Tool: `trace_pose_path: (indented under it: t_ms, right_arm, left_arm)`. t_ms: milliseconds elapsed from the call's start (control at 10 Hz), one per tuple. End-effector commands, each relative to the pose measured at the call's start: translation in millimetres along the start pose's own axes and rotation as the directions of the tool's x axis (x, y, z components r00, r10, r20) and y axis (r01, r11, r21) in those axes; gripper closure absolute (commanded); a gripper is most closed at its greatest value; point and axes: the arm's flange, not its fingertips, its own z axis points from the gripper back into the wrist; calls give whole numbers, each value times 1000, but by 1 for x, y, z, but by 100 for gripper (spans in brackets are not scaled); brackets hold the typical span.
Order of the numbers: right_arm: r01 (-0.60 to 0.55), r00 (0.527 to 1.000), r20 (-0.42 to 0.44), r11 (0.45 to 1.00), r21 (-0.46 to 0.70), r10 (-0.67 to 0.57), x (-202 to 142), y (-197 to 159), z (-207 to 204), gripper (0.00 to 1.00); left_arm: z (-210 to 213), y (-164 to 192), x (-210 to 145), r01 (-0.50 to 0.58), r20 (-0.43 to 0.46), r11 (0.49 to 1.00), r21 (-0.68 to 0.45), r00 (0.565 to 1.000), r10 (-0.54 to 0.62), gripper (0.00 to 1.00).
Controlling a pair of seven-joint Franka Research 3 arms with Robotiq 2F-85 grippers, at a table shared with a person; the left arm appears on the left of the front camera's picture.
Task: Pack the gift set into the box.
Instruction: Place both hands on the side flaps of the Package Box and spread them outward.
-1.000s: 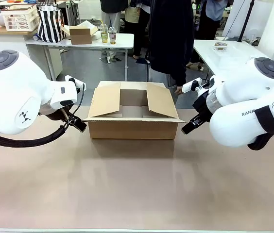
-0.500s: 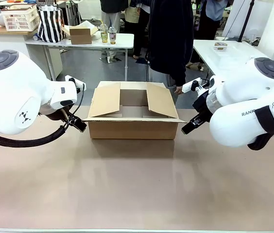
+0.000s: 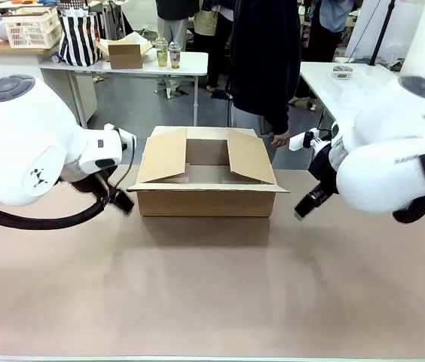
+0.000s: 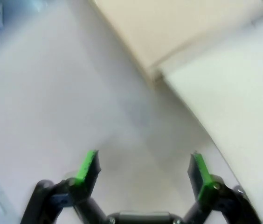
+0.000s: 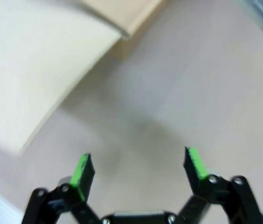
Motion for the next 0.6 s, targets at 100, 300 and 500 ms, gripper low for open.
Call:
trace_pose_path:
  t_ms: [100, 300, 500]
  right_arm:
    - [28, 994, 100, 990, 140, -43, -40, -13, 106, 0]
    - [149, 904, 354, 952, 268, -241, -56, -11, 165, 0]
    - [337, 828, 453, 939, 71, -331, -58, -15, 166, 0]
  left_arm:
    - [91, -31, -27, 117, -105, 987, -112, 986, -129, 0]
    - [173, -47, -43, 124, 357, 992, -18, 928, -110, 0]
    - [187, -30, -43, -187, 600, 956, 227, 800, 14, 0]
